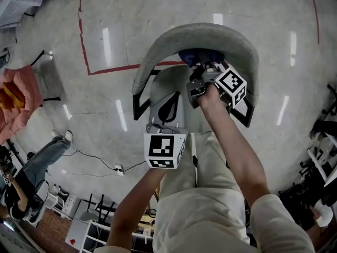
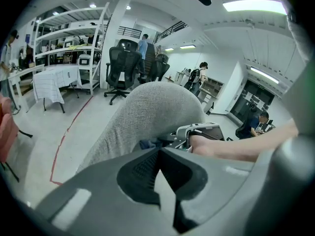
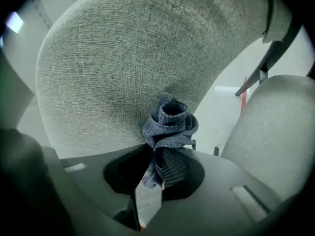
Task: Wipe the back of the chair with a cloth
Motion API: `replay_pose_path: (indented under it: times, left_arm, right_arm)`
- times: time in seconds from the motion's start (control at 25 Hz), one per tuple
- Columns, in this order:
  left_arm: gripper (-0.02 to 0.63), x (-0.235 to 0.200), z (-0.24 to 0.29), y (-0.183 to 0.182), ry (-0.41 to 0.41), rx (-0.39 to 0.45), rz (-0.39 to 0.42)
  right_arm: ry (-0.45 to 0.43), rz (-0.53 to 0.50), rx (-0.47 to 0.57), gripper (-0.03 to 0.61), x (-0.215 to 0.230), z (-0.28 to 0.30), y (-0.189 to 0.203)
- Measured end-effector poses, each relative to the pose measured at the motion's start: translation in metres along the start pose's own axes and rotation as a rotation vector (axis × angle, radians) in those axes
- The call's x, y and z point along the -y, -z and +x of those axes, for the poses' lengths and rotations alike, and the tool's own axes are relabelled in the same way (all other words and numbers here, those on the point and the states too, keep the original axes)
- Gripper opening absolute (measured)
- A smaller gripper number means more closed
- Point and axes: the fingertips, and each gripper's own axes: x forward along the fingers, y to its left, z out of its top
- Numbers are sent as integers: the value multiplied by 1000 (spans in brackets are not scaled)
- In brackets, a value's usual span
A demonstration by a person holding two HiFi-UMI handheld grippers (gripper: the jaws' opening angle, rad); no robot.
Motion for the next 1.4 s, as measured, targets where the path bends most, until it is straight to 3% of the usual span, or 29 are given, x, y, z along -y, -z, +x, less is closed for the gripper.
replay_pose_path:
  times: [1.4]
  left_arm:
    - [0,-1,-35,7,-2,32,27]
  right_arm:
    - [-342,-3,75,91,-144,-66,6]
